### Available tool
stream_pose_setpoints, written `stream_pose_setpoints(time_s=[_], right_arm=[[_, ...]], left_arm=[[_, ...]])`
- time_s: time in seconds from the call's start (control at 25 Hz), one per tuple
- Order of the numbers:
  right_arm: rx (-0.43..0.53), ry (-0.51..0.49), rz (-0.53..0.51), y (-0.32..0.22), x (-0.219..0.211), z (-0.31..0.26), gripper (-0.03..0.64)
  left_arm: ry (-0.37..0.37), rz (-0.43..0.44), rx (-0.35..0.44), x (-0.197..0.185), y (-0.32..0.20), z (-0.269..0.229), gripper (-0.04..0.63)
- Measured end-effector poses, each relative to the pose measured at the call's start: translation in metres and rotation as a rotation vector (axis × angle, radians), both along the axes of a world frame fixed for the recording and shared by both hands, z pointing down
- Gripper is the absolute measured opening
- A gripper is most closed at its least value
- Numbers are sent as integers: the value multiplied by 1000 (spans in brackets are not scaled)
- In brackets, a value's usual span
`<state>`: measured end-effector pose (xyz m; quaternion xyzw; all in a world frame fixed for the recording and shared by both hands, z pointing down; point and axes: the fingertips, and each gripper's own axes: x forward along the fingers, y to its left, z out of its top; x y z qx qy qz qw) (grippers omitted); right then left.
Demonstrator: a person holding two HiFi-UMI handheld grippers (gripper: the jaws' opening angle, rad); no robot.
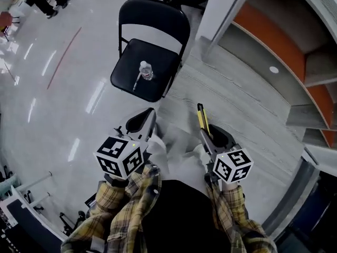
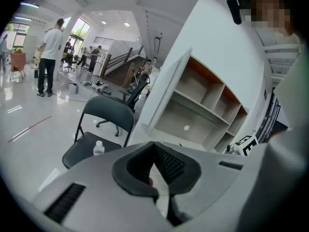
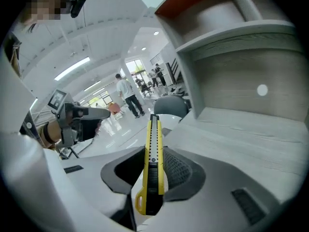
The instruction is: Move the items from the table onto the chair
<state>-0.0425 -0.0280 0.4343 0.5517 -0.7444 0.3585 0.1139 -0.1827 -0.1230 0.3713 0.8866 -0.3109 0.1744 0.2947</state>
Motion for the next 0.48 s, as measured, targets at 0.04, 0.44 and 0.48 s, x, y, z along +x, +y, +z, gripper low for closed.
stream_pose_setpoints(time_s=[0.04, 0.44, 0.48], right_arm=[[-3, -24, -19, -16, -23, 0, 127], [14, -139, -250, -169, -222, 29, 127], [9, -143, -262, -182, -235, 37, 127]], left_arm=[[-7, -13, -1, -19, -14, 2, 5], [-29, -194, -68, -172, -116, 62, 5], [-27, -211, -75, -181, -122, 70, 5]])
